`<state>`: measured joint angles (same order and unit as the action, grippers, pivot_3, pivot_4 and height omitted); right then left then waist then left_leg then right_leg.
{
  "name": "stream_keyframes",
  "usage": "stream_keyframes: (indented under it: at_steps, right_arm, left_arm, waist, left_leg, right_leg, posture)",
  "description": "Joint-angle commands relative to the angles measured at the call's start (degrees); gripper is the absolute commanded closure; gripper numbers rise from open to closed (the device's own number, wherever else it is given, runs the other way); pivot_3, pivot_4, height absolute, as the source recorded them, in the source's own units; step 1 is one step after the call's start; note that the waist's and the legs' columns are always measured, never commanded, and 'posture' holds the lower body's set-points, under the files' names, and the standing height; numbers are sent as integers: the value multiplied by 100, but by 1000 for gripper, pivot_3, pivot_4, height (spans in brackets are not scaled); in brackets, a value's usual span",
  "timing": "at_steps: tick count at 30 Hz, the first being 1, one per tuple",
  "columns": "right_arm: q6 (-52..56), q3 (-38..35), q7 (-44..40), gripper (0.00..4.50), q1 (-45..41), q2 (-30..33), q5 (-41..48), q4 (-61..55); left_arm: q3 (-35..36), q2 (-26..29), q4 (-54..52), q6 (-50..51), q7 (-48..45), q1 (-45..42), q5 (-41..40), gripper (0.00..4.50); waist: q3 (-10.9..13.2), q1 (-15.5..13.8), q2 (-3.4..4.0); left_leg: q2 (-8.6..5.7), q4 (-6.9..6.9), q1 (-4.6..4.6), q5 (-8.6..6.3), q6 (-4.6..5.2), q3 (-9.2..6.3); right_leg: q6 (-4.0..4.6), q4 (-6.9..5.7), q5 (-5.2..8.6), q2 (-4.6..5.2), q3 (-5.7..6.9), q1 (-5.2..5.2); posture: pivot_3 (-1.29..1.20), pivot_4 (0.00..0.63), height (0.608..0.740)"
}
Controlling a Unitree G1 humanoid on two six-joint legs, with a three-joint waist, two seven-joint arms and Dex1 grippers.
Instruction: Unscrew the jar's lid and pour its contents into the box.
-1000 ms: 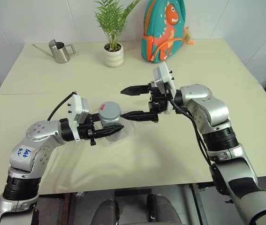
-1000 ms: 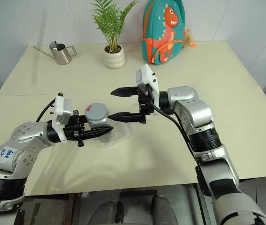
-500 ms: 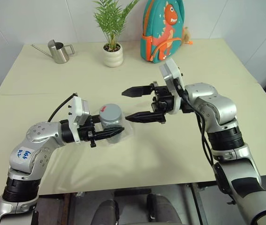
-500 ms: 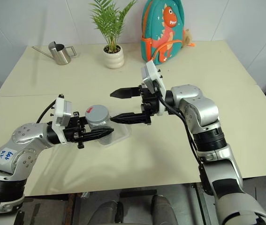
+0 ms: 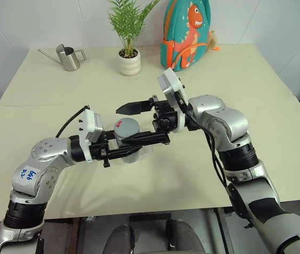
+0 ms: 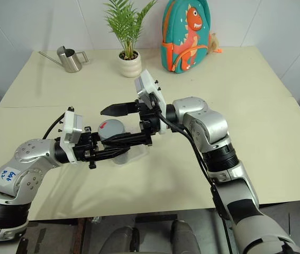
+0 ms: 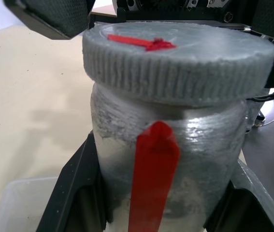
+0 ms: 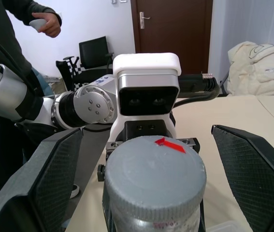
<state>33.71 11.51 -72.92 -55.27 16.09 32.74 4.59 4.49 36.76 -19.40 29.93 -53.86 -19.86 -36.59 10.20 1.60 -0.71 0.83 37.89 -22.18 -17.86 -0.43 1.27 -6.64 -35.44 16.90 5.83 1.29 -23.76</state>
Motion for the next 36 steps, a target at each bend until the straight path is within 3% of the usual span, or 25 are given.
stream_keyframes:
  at_steps: [1,7,16,22,26,31,36]
  right_arm:
    - [-61,-24,-11,640,-67,-47,32,-182]
    - [-124,10,-47,2578,-5,-64,1,-156]
    - [568,-614,314,2578,-145,-184,744,-169]
    - [495,-525,304,2578,-196,81,467,-135]
    - [579,-437,260,1689,-265,97,456,-201]
    - [206,-153,78,25,-197,69,223,-359]
    - [-163,86,44,25,-158,-21,-74,-272]
  left_arm:
    - [47,-9,-114,-66,-7,-72,-59,2597]
    - [61,-2,-121,-67,6,-84,-63,2597]
    - [105,60,-158,-45,-2,-20,-85,2597]
    - [128,79,-168,-26,-14,0,-106,2597]
    - [130,83,-159,-24,-28,8,-109,2597]
    - [102,51,-146,-27,-16,-21,-102,2597]
    - [113,60,-141,-28,-25,-20,-107,2597]
  waist:
    - [0,0,0]
    - [0,1,0]
    - [0,2,0]
    - [0,1,0]
    - [0,2,0]
    - [0,6,0]
    - [0,4,0]
  left_leg:
    - [0,0,0,0,0,0]
    - [1,0,0,0,0,0]
    - [3,0,0,0,0,-1]
    - [0,-1,0,-1,1,0]
    - [0,-1,0,-1,1,0]
    - [3,-3,0,-1,1,2]
    - [-2,-2,0,-1,1,2]
  right_leg:
    - [0,0,0,0,0,0]
    - [0,0,0,-2,0,0]
    - [0,0,0,4,0,0]
    - [0,1,0,8,0,0]
    - [0,2,0,6,1,0]
    - [0,1,0,-1,0,-1]
    - [0,1,0,-4,0,-1]
  posture:
    - [0,150,740]
    - [0,150,740]
    - [0,150,740]
    - [0,150,740]
    - [0,150,740]
    - [0,150,740]
    - [0,150,740]
